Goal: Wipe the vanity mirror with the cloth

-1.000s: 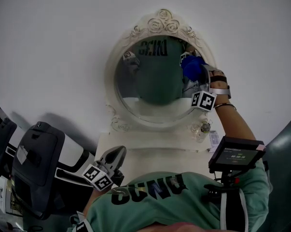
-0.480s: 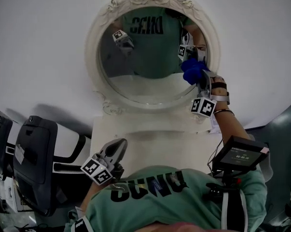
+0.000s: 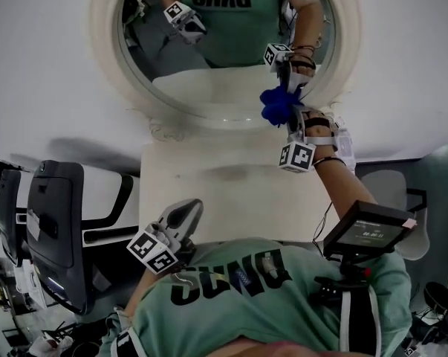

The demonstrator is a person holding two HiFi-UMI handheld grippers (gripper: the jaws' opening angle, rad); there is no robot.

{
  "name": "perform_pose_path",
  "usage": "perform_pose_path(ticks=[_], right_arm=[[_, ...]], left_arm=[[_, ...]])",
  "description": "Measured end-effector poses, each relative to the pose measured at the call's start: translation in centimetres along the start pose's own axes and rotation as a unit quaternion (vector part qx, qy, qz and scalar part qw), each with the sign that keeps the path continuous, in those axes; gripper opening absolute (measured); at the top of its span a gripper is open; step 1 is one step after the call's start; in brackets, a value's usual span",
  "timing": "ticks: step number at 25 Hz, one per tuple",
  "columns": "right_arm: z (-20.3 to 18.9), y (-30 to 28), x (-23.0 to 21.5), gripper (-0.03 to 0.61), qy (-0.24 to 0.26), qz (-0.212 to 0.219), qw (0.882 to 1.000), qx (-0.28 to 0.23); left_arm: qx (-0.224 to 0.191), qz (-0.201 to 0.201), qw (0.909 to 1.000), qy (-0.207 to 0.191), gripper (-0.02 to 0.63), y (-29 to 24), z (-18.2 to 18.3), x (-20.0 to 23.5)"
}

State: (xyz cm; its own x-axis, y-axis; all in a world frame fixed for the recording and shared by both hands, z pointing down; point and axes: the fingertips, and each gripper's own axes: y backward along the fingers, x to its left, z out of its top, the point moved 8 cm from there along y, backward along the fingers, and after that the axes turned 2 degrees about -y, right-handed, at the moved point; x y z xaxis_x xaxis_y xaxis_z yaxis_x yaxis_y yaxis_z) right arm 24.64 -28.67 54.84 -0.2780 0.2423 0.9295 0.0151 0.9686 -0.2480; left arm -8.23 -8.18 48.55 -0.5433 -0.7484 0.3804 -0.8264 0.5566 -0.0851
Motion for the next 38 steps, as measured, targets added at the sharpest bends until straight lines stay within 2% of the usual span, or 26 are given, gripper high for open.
perform_pose_path(ticks=[6,11,14,17,20,23,26,30,32,38], right_arm=[[1.5,-2.8,4.4,0.048,-0.02,0.074,0.997,0.005],[2.4,-1.2,5.9,0.049,-0.067,0.151,0.986,-0.001],[2.5,1.7,5.8,0.049,-0.088,0.168,0.982,-0.019],[2.2,4.8,4.8,0.049,-0.115,0.172,0.978,-0.024],[1.9,7.6,4.6,0.049,-0.147,0.181,0.972,-0.024],[1.8,9.8,4.8,0.049,-0.193,0.196,0.961,-0.024],[2.3,11.4,4.6,0.049,-0.26,0.211,0.942,-0.031],[4.3,13.5,4.5,0.049,-0.326,0.244,0.911,-0.061],[5.3,14.4,4.2,0.049,-0.362,0.258,0.892,-0.083],[7.0,17.4,4.7,0.049,-0.497,0.31,0.8,-0.126]], left_arm=[[-0.02,0.021,0.9995,-0.008,0.009,1.0,0.1,0.7],[-0.062,0.031,0.9971,-0.031,0.009,3.6,1.5,0.9],[-0.087,0.029,0.9949,-0.043,0.009,4.2,2.5,0.9],[-0.113,0.011,0.9919,-0.057,0.009,4.0,3.2,0.9],[-0.122,-0.008,0.9904,-0.065,0.009,3.9,3.4,0.8],[-0.124,-0.025,0.9897,-0.067,0.009,3.4,3.8,1.2],[-0.122,-0.036,0.9896,-0.067,0.009,3.0,4.3,1.8],[-0.12,-0.039,0.99,-0.064,0.009,2.7,4.7,3.1],[-0.115,-0.038,0.9908,-0.061,0.009,2.3,4.9,3.6],[-0.09,-0.051,0.9933,-0.052,0.009,0.6,3.7,3.5]])
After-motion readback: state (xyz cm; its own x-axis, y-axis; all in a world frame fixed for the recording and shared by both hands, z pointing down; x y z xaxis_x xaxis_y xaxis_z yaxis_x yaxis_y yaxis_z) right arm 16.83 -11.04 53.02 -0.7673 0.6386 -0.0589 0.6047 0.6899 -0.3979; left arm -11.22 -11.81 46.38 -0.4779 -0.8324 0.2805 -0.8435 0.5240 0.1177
